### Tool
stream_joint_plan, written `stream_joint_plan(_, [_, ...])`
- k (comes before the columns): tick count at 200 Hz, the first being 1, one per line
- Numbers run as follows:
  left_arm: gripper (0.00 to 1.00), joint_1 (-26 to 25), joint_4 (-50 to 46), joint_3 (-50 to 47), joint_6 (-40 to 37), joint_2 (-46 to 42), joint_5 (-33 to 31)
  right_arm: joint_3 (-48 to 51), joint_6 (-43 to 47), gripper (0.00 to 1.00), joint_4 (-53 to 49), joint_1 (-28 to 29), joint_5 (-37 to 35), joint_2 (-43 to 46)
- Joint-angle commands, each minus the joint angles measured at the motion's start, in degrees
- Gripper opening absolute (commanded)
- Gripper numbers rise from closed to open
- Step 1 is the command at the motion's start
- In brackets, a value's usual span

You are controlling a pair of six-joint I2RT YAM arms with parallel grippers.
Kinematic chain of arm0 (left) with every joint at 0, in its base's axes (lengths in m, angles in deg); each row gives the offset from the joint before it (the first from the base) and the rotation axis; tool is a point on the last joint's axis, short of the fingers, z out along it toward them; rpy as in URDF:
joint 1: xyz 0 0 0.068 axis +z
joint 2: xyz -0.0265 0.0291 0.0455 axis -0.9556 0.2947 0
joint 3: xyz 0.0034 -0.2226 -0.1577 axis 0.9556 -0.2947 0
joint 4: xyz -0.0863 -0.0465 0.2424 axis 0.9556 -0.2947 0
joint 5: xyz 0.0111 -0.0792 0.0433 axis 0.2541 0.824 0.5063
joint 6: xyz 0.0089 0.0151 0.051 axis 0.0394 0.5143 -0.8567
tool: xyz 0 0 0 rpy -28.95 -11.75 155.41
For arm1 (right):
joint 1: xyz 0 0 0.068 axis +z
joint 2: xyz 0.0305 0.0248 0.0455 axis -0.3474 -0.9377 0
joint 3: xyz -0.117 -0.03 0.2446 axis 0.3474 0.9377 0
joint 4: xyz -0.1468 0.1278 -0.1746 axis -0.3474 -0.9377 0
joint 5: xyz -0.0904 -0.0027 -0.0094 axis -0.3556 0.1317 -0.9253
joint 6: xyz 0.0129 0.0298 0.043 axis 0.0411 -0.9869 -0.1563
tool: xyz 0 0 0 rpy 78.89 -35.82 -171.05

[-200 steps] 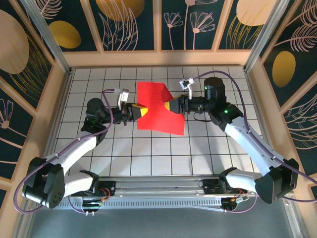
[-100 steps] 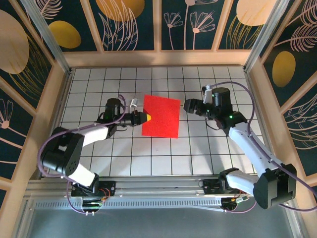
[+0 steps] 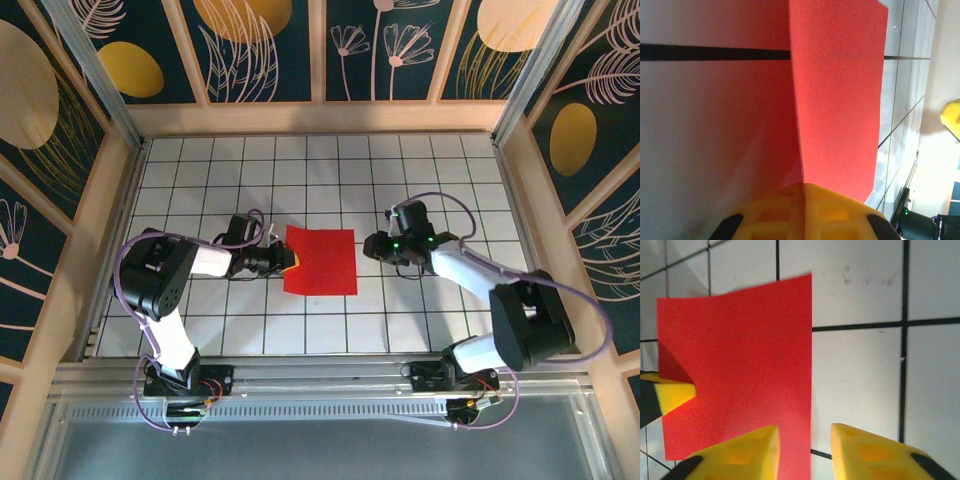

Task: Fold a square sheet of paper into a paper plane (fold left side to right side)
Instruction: Place a square sheet of paper at the center of the table, then first fold in half a square sheet of paper at the center of the table.

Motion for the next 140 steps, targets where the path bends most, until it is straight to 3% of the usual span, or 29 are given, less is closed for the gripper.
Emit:
stream_joint_plan(1, [0.0, -0.28, -3.06, 1.01, -1.72, 0.08, -0.49, -4.57, -0.86, 0.27, 0.98, 2.16, 0.02, -4.79])
stream_joint_plan(63, [0.0, -0.54, -3.96, 1.51, -2.28, 0.61, -0.54, -12.03, -1.08, 0.13, 0.34, 6.13, -1.45, -17.2])
stream_joint_plan(120, [0.0, -0.7, -4.24, 1.92, -2.03, 0.4, -0.38, -11.56, -0.6, 0.13, -1.91, 6.27, -2.41, -20.96])
stream_joint_plan(140, [0.1, -0.72, -4.09, 1.97, -1.63, -0.64, -0.22, -11.21, -0.11, 0.13, -3.05, 6.27, -3.63, -21.63])
